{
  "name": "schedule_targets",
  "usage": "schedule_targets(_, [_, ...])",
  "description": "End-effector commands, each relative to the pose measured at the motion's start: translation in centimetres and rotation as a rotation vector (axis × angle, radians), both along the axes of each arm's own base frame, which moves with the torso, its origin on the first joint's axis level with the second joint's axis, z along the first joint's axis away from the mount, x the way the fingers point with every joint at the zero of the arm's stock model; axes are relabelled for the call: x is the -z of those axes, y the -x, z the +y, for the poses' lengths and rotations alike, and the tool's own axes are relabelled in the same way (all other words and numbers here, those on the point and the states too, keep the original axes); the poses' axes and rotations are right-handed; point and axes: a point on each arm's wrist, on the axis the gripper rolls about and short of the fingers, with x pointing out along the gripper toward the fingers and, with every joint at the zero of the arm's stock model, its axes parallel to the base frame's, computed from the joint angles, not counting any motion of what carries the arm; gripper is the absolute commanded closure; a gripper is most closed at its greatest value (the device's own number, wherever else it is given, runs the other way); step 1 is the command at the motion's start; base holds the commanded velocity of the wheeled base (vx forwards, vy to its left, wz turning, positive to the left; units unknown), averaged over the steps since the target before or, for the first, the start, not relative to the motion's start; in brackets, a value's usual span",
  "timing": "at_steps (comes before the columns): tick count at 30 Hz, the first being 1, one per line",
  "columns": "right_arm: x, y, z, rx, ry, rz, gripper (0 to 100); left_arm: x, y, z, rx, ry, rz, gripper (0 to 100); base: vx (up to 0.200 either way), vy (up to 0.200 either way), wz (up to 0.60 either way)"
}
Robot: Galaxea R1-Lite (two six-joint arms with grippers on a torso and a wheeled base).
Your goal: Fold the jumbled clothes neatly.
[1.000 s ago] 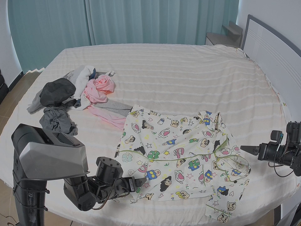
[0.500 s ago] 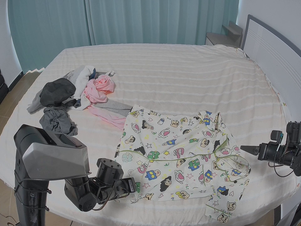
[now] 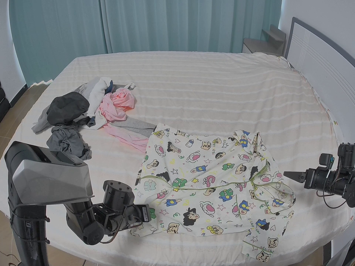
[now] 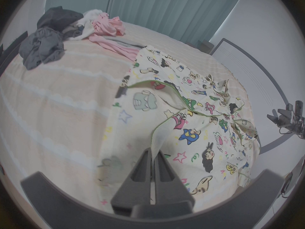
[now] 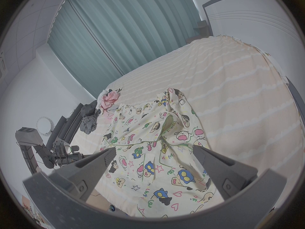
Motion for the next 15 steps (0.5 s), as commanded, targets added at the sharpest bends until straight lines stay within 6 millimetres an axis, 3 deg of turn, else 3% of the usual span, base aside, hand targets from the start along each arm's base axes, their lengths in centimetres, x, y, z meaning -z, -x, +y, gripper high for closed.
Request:
schedule_targets(1, [0.0, 0.0, 0.0, -0.001, 0.001, 0.001, 0, -1.0, 0.0, 0.9, -0.018, -0.010, -0.027, 100, 0.000, 0.000, 0.00])
schedule_targets(7, [0.0, 0.1, 0.0, -0.002, 0.000, -0.001, 0, -1.0, 0.0, 1.4, 0.002, -0.049, -0.038, 100, 0.000, 0.000, 0.00])
schedule_targets(15, [1.1, 1.5, 0.8, -0.088, -0.037, 0.054, 0, -0.9, 0.2, 0.6, 0.026, -0.040, -0.040, 100, 0.000, 0.000, 0.00])
